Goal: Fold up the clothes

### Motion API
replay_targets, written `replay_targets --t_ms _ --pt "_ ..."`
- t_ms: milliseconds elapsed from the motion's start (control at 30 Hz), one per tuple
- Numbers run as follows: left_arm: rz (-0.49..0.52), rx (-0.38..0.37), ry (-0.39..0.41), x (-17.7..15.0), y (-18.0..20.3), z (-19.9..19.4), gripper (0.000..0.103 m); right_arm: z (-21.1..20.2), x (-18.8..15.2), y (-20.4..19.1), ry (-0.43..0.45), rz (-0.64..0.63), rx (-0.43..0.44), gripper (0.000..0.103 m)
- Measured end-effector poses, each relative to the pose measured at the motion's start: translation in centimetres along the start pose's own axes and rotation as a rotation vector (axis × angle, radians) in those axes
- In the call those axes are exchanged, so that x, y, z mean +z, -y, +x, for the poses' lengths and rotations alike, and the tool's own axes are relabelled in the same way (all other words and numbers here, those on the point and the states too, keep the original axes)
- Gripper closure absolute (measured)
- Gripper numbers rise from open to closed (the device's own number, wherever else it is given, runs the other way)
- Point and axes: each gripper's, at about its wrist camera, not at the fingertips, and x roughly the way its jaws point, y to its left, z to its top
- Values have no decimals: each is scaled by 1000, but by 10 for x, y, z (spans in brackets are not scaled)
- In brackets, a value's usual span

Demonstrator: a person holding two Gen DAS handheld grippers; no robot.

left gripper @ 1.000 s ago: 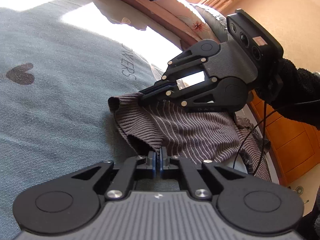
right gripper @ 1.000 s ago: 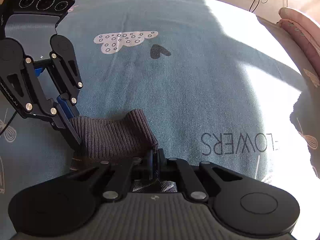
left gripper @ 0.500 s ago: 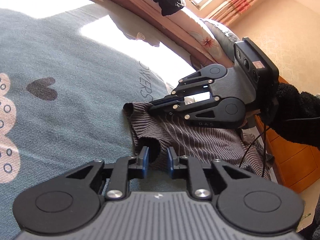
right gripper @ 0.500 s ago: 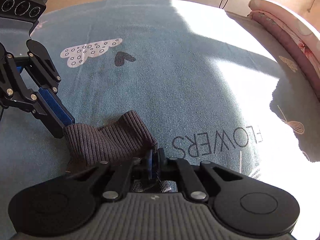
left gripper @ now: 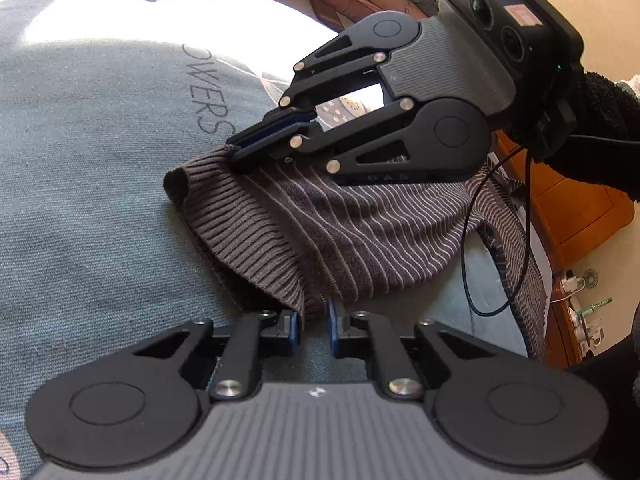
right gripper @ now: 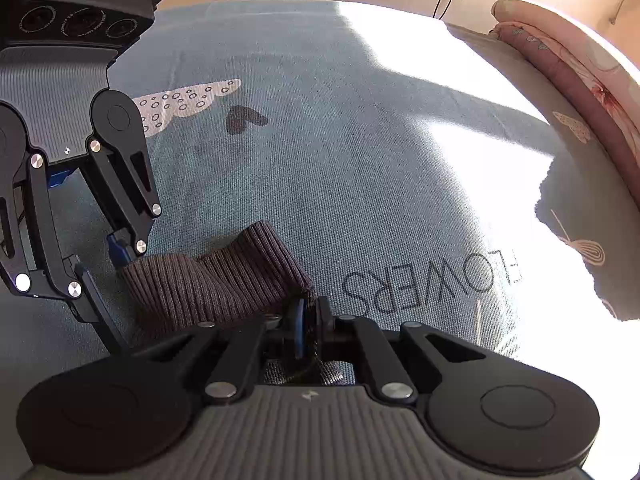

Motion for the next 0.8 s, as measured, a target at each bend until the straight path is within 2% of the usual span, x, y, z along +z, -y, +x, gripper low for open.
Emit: replay_targets --t_ms 100,167,233,300,433,567,633,700,800 --pt "-14 -4 -58 -6 -2 -8 101 -6 2 -4 24 -26 -28 99" --pt "-61 1 -53 -11 -10 -12 101 -3 4 -5 31 -35 -57 101" --pt "-100 16 -18 -13 -13 -18 100 5 6 -2 13 -11 -68 101" --pt "-108 62 19 -15 -13 -27 100 3 6 -1 30 13 -82 101" --pt "-188 122 118 -30 -14 -52 99 -30 -3 -4 102 52 -133 101" --pt "-308 184 242 -51 -8 -76 94 -59 -30 -19 98 102 -66 101" --pt "-365 206 290 -61 -4 -83 87 -57 -41 -34 58 101 -26 101" --pt "-413 212 321 -70 2 -80 85 -50 -50 -47 27 107 18 101" --pt "-455 225 343 -78 10 -72 84 -29 -46 -61 14 108 11 100"
